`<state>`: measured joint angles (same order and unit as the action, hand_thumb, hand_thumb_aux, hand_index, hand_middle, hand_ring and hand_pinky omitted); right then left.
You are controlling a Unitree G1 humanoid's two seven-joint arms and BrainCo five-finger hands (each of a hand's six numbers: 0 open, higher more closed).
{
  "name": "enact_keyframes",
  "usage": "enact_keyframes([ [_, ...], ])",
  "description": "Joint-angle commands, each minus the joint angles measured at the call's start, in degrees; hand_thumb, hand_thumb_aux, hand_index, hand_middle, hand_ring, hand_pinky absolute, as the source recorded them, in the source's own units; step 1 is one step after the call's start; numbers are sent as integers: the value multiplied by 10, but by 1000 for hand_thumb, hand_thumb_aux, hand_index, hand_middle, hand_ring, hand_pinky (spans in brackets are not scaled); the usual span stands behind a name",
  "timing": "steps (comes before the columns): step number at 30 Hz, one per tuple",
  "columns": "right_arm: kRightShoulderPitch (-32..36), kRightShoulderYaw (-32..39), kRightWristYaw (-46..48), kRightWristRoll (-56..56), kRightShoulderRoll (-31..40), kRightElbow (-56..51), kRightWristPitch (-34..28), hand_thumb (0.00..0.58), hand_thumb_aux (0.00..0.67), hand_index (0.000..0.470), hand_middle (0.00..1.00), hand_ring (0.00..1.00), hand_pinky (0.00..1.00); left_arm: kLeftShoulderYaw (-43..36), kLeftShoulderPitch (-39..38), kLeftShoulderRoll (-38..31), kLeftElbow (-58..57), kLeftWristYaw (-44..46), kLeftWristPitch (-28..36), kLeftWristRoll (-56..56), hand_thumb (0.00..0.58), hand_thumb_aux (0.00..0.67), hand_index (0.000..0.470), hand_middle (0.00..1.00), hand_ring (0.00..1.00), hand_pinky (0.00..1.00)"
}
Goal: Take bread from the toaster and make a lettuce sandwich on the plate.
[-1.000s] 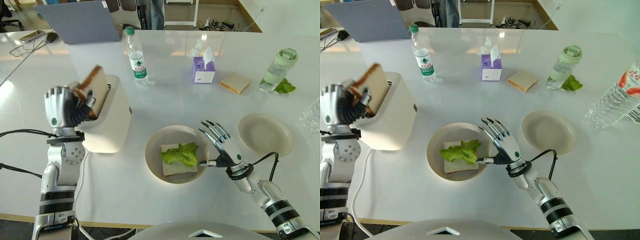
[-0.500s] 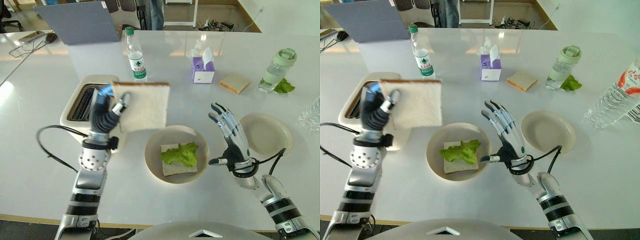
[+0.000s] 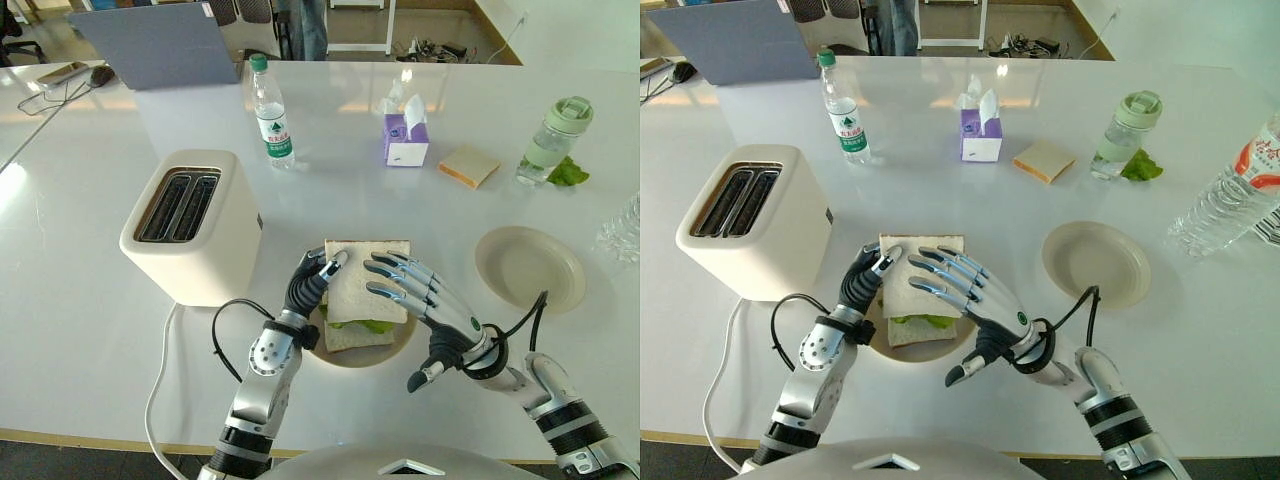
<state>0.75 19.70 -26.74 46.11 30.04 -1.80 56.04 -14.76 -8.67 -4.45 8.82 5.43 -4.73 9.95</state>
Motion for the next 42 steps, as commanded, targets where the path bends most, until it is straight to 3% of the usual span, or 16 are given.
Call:
enact_keyframes([
  [1, -6, -3, 26, 12, 7, -9, 4, 0, 0, 0, 0, 0, 0, 7, -25, -8, 9, -12, 26, -41, 580, 670, 470, 1000, 1000, 1000],
  [11, 7, 42, 57, 87, 13, -122, -16, 0, 0, 0, 0, 0, 0, 6, -28, -51, -53, -1, 2, -140, 580, 670, 470, 1000, 1000, 1000],
  [23, 22, 115, 137, 105, 42, -180, -48, 0, 0, 0, 0, 0, 0, 12, 8, -20, -193, -47, -70, -192, 580, 670, 470, 1000, 1000, 1000],
  [28, 26, 128, 158, 105, 54, -199, -74, 0, 0, 0, 0, 0, 0, 9, 18, -27, -218, -106, -132, -260, 580, 652, 457, 1000, 1000, 1000],
  [29, 26, 131, 160, 104, 55, -204, -79, 0, 0, 0, 0, 0, 0, 11, 22, -34, -216, -133, -149, -289, 319, 221, 155, 965, 965, 965],
  [30, 27, 134, 163, 102, 57, -208, -81, 0, 0, 0, 0, 0, 0, 18, 26, -38, -209, -158, -163, -311, 0, 0, 0, 863, 863, 863],
  [31, 28, 137, 165, 100, 57, -212, -82, 0, 0, 0, 0, 0, 0, 26, 29, -41, -199, -181, -173, -329, 0, 0, 0, 698, 698, 698],
  [33, 30, 141, 167, 96, 58, -217, -85, 0, 0, 0, 0, 0, 0, 44, 36, -46, -176, -228, -190, -365, 0, 0, 0, 0, 0, 0],
  [42, 42, 151, 155, 88, 57, -233, -94, 0, 0, 0, 0, 0, 0, 139, 63, -90, -116, -431, -220, -495, 0, 0, 0, 0, 0, 0],
])
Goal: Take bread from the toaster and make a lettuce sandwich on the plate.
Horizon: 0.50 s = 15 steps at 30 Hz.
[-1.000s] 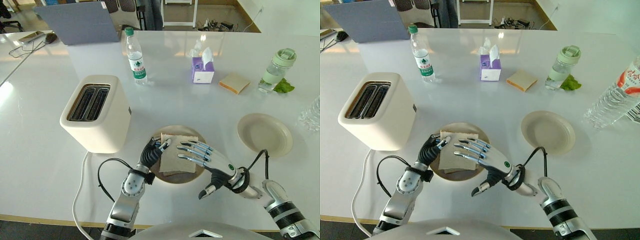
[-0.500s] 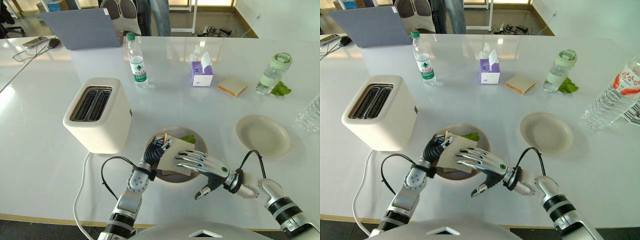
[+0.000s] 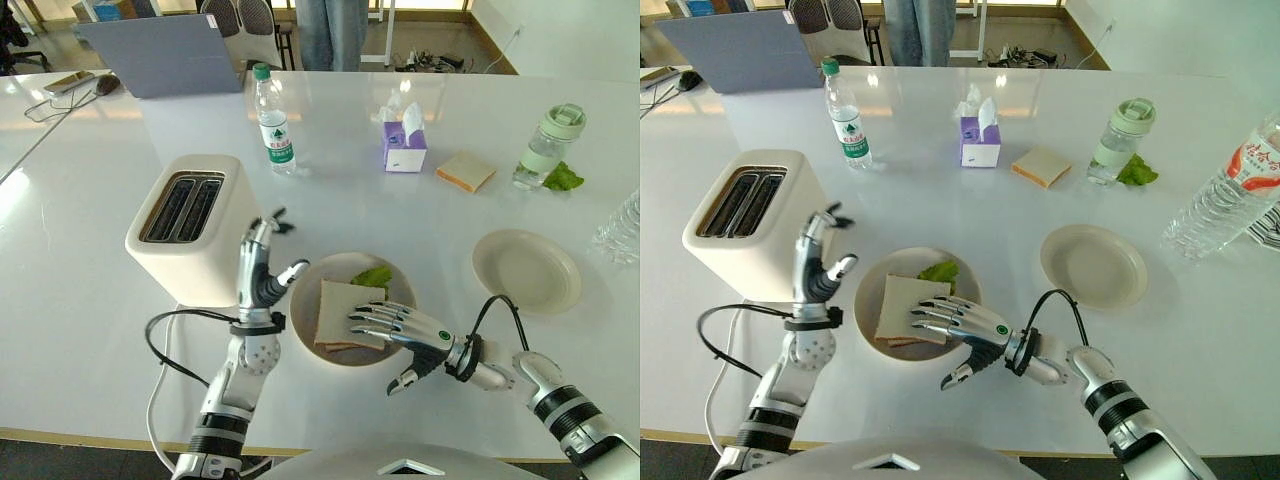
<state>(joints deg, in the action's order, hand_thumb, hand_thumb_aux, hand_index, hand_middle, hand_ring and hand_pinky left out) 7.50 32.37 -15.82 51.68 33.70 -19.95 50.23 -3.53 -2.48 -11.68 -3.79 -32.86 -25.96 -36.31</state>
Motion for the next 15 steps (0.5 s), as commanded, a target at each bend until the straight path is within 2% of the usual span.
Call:
enact_keyframes([
  [1, -25, 24, 41, 33, 20, -50, -36, 0, 0, 0, 0, 0, 0, 29, -2, -23, 11, -57, -16, -37, 0, 0, 0, 0, 0, 0],
  [5, -27, -6, -31, 8, -6, -27, -19, 0, 0, 0, 0, 0, 0, 1, -19, -49, -11, -32, -105, 0, 0, 0, 0, 0, 0, 0],
  [7, -36, -43, -74, -71, -45, -1, 11, 0, 0, 0, 0, 0, 0, -18, -30, -62, -26, 12, -160, 56, 0, 0, 0, 0, 0, 0],
  [8, -45, -57, -79, -147, -67, 20, 30, 458, 363, 254, 180, 180, 180, -27, -38, -73, -30, 36, -187, 84, 216, 139, 98, 122, 122, 122],
  [9, -55, -60, -70, -241, -84, 47, 47, 566, 565, 396, 894, 894, 894, -37, -46, -84, -31, 64, -217, 121, 460, 365, 256, 243, 243, 243],
  [10, -64, -56, -57, -328, -93, 74, 57, 580, 670, 470, 1000, 1000, 1000, -48, -53, -96, -30, 92, -242, 161, 512, 441, 310, 369, 369, 369],
  [11, -70, -49, -42, -402, -95, 99, 60, 580, 670, 470, 1000, 1000, 1000, -59, -59, -109, -31, 119, -264, 196, 543, 502, 352, 498, 498, 498],
  [12, -75, -41, -24, -466, -90, 124, 59, 580, 670, 470, 1000, 1000, 1000, -74, -67, -128, -33, 148, -288, 235, 572, 591, 415, 639, 639, 639],
  [13, -79, -34, -6, -515, -81, 145, 59, 580, 670, 470, 1000, 1000, 1000, -88, -76, -147, -34, 175, -306, 272, 580, 670, 470, 737, 737, 737],
  [14, -84, -28, 14, -553, -68, 162, 59, 580, 670, 470, 1000, 1000, 1000, -102, -89, -170, -31, 205, -320, 310, 580, 670, 470, 992, 992, 992],
  [15, -90, -23, 37, -578, -53, 172, 62, 580, 670, 470, 1000, 1000, 1000, -113, -102, -192, -23, 231, -331, 347, 580, 670, 470, 1000, 1000, 1000],
])
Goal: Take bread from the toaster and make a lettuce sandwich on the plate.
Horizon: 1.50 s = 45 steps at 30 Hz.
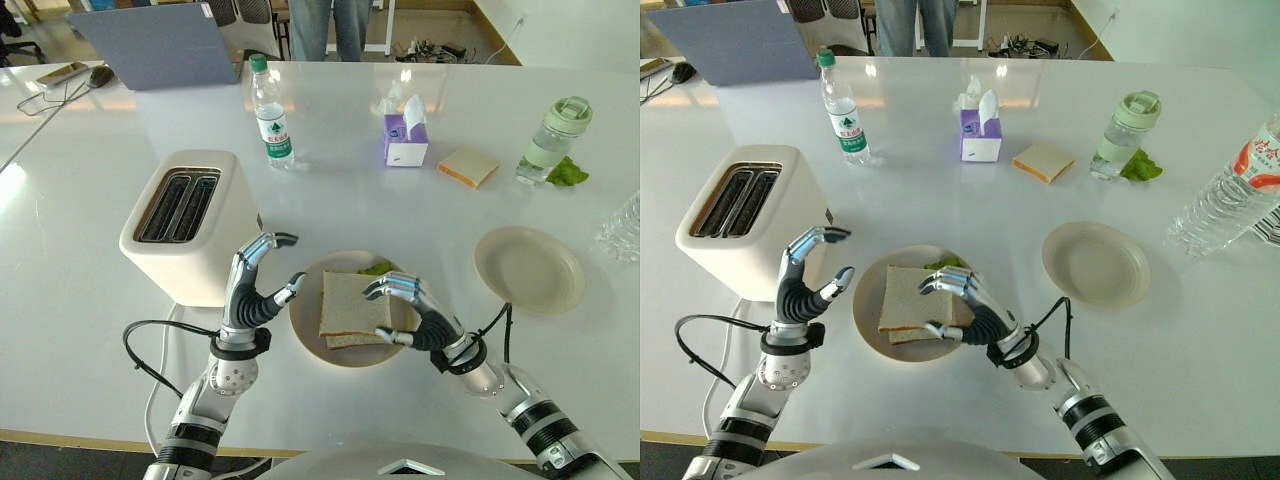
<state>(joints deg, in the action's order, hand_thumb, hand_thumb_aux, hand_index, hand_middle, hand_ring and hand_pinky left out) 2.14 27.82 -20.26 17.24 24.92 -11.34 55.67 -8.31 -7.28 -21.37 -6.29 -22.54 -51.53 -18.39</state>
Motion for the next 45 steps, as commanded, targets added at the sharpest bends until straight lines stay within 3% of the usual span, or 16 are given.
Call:
enact_keyframes([
  [1, -43, 25, 109, -241, 54, 84, 14, 580, 670, 470, 1000, 1000, 1000, -79, -68, -121, 12, 158, -85, 211, 580, 670, 470, 1000, 1000, 1000],
  [4, -64, 58, 223, -201, 143, 44, 63, 580, 670, 470, 1000, 1000, 1000, -134, -110, -211, 26, 266, -108, 285, 580, 670, 470, 1000, 1000, 1000],
  [7, -80, 94, 332, -136, 211, 0, 96, 580, 670, 470, 1000, 1000, 1000, -180, -142, -269, 18, 378, -81, 294, 580, 670, 470, 1000, 1000, 1000],
  [11, -79, 76, 372, -49, 194, -34, 90, 580, 670, 470, 1000, 1000, 1000, -195, -136, -247, -4, 441, -12, 224, 580, 670, 470, 1000, 1000, 1000],
  [16, -37, -3, 267, 113, 90, -83, 38, 580, 670, 470, 1000, 1000, 1000, -173, -65, -116, -71, 377, 51, 74, 580, 670, 470, 1000, 1000, 1000],
  [20, 14, -33, 146, 212, 19, -147, -33, 580, 670, 470, 1000, 1000, 1000, -165, 4, -42, -151, 255, 109, -75, 580, 670, 470, 1000, 1000, 1000],
  [24, 76, -44, 53, 241, -48, -242, -117, 580, 670, 470, 1000, 1000, 1000, -168, 97, 20, -255, 127, 181, -173, 580, 670, 470, 1000, 1000, 1000],
  [28, 131, -56, 29, 202, -102, -340, -147, 580, 670, 470, 1000, 1000, 1000, -165, 174, 58, -353, 44, 217, -197, 580, 670, 470, 1000, 1000, 1000],
  [33, 168, -75, 36, 152, -134, -424, -141, 580, 670, 470, 1000, 1000, 1000, -165, 223, 80, -426, -23, 197, -190, 580, 670, 470, 1000, 1000, 1000],
  [36, 164, -78, 32, 140, -126, -415, -107, 580, 670, 470, 1000, 1000, 1000, -163, 207, 81, -406, -28, 109, -157, 580, 670, 470, 1000, 1000, 1000],
  [37, 158, -80, 33, 133, -120, -396, -87, 580, 670, 470, 1000, 1000, 1000, -161, 192, 80, -381, -14, 63, -130, 578, 628, 441, 796, 796, 796],
  [38, 149, -86, 38, 121, -114, -368, -65, 576, 617, 433, 894, 894, 894, -161, 176, 76, -349, 4, 18, -100, 485, 399, 280, 216, 216, 216],
  [39, 140, -95, 44, 105, -108, -332, -47, 489, 405, 284, 353, 353, 353, -161, 160, 68, -307, 24, -19, -69, 108, 66, 46, 0, 0, 0],
  [40, 131, -108, 48, 85, -105, -286, -36, 36, 21, 15, 0, 0, 0, -158, 147, 58, -255, 41, -51, -35, 0, 0, 0, 0, 0, 0],
  [42, 121, -144, 55, 28, -107, -181, -39, 0, 0, 0, 0, 0, 0, -131, 136, 44, -146, 57, -81, 27, 0, 0, 0, 0, 0, 0],
  [45, 134, -211, 38, -35, -131, -53, -95, 0, 0, 0, 0, 0, 0, -45, 167, 72, -39, 42, -24, 98, 0, 0, 0, 0, 0, 0],
])
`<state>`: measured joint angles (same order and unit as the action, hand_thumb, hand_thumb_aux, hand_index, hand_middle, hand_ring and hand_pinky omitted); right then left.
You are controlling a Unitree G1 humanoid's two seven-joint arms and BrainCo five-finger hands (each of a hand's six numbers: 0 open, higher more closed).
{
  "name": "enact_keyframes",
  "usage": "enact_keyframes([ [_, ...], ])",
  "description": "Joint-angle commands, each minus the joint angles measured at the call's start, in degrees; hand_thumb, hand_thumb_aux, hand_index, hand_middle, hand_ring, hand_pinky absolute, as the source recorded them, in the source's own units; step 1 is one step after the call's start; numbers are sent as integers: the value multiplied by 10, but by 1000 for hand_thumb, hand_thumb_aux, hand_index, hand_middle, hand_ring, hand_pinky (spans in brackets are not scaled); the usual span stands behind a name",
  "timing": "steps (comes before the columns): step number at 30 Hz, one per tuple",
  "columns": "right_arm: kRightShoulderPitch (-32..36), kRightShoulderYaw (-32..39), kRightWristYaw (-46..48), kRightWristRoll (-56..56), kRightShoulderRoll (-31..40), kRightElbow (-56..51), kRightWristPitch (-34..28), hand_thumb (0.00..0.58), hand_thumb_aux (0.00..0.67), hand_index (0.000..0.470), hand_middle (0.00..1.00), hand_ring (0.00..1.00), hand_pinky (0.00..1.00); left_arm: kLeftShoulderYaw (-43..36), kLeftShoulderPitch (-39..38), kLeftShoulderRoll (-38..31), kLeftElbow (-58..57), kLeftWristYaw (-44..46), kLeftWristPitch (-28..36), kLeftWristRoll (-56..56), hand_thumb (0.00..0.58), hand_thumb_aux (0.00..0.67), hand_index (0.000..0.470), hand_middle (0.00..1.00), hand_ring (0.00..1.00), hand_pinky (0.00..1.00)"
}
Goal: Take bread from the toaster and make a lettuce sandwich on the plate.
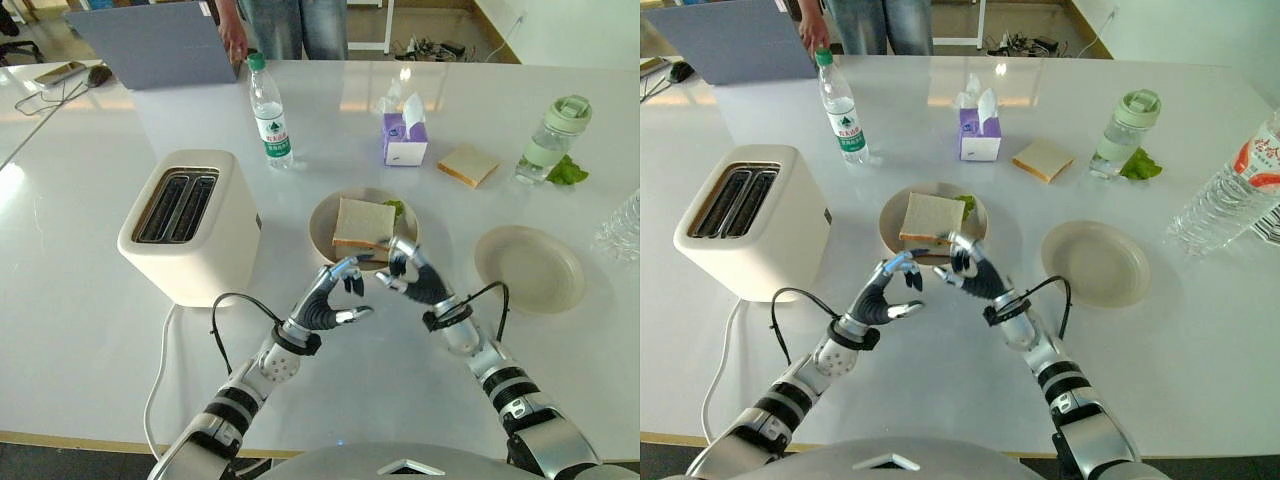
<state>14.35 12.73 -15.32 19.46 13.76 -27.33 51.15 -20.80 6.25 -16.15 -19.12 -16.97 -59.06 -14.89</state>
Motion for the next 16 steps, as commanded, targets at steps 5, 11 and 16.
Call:
enact_keyframes([
  [5, 19, -111, -42, -48, -52, 173, -92, 0, 0, 0, 0, 0, 0, 168, 81, 59, 105, -43, 140, 36, 0, 0, 0, 0, 0, 0],
  [11, -4, -111, -38, -29, -63, 173, -85, 0, 0, 0, 0, 0, 0, 178, 60, 85, 101, -23, 149, 30, 0, 0, 0, 0, 0, 0],
  [16, -3, -118, -29, -35, -68, 179, -83, 0, 0, 0, 0, 0, 0, 181, 50, 102, 110, -6, 150, 32, 0, 0, 0, 0, 0, 0],
])
